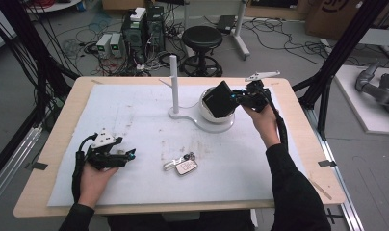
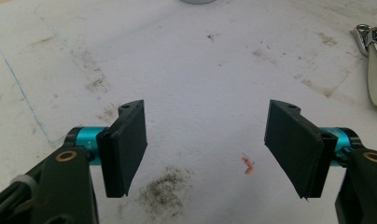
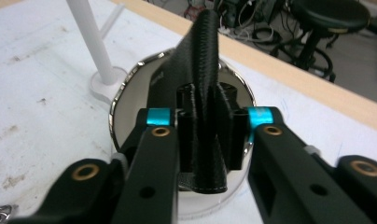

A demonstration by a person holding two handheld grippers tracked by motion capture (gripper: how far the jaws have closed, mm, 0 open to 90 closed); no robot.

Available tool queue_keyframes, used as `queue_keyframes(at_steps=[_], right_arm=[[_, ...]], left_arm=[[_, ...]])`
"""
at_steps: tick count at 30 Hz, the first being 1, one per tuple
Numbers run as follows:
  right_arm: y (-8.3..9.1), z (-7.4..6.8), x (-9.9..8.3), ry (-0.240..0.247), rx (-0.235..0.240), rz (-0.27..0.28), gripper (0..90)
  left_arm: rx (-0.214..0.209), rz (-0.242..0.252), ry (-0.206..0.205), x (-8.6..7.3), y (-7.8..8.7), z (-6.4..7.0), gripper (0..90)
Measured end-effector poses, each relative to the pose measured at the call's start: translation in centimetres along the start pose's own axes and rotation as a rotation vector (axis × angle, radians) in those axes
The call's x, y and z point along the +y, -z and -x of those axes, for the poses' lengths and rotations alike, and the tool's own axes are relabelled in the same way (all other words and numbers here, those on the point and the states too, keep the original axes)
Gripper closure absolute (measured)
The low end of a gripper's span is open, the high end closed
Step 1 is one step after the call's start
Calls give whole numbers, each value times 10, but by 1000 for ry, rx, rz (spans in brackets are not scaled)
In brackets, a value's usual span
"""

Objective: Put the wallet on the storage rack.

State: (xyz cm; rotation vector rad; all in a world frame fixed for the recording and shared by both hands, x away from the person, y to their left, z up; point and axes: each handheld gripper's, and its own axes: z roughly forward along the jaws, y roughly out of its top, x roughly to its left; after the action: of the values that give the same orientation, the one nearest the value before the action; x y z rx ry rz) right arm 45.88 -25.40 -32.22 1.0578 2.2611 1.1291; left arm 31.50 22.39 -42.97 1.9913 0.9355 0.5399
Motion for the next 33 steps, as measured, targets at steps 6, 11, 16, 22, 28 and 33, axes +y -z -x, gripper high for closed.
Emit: queue_keyframes(at_steps=[6,11,16,22,28,33], right_arm=[[13,12,-5,-85,9,14,545],[34,17,-13,-136,25,33,435],[52,17,-36,-163,22,95,393],[71,16,-74,-238,42,106,290],[83,13,-103,-216,-12,84,231],[87,17,-116,-215,-44,96,210]], left_arm=[[6,3,-16,4,2,1,296],[3,5,-31,9,3,2,296],[-14,6,-41,15,2,3,289],[-7,-10,-59,23,3,3,289],[8,-16,-25,31,11,-3,289],[32,10,56,30,14,-15,288]])
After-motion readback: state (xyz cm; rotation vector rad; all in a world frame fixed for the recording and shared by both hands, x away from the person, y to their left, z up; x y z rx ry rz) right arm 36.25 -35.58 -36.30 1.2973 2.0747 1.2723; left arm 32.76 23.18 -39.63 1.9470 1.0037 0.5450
